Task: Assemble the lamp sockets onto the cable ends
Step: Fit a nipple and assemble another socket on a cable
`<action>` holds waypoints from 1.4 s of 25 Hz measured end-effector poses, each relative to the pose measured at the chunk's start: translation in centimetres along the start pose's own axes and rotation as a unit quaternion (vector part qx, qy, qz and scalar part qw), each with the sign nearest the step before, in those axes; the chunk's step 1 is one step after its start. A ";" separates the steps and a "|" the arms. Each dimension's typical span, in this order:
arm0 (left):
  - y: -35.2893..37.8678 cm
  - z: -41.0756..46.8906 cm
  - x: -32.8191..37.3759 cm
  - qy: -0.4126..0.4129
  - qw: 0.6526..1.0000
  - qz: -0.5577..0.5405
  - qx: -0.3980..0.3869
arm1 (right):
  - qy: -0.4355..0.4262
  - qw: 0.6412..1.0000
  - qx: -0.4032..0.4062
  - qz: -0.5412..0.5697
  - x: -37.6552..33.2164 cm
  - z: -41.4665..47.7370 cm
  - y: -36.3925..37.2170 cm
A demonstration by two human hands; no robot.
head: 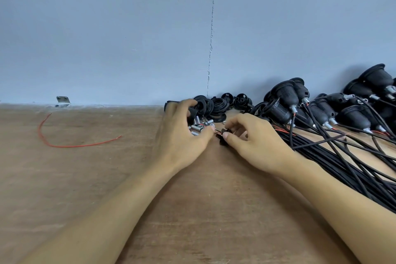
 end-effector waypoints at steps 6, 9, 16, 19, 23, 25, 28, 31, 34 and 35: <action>0.4 1.0 -1.3 -0.039 0.982 0.174 -0.059 | -0.003 1.000 -0.015 -0.001 0.0 -0.1 0.5; 0.4 1.1 -1.7 -0.039 0.983 0.163 -0.072 | -0.010 1.000 -0.013 -0.010 -0.1 -0.4 0.6; 0.7 1.1 -1.8 -0.050 0.983 0.160 -0.078 | -0.021 0.999 -0.009 -0.044 -0.2 -0.4 0.8; 0.7 1.1 -2.0 -0.050 0.983 0.155 -0.078 | -0.022 0.999 -0.004 -0.040 -0.1 -0.4 0.8; 0.6 1.1 -1.8 -0.033 0.986 0.147 -0.068 | -0.013 0.999 0.015 -0.039 0.1 -0.4 0.9; 0.5 1.0 -1.7 -0.021 0.990 0.130 -0.056 | -0.004 0.999 0.024 -0.038 0.4 -0.3 0.9; 0.3 1.0 -1.7 -0.013 0.995 0.091 -0.042 | 0.008 0.999 0.035 -0.038 0.7 -0.2 0.9; 0.4 0.9 -1.8 0.001 0.998 0.053 -0.022 | 0.010 0.998 0.046 -0.032 0.9 -0.2 0.7; 0.0 0.8 -1.3 0.033 0.999 -0.031 0.020 | 0.017 0.997 0.068 -0.022 0.8 -0.2 0.3; -0.2 0.7 -1.0 0.034 0.997 -0.056 0.039 | 0.015 0.997 0.078 -0.016 0.8 -0.2 0.1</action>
Point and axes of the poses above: each hand's wrist, its own z-axis towards the middle knuckle, its own y-axis out of the palm, x = y × z, the point moved 2 cm from there along z, towards the middle knuckle, and after that the axes turned 1 degree about x, right-handed, at the moved point
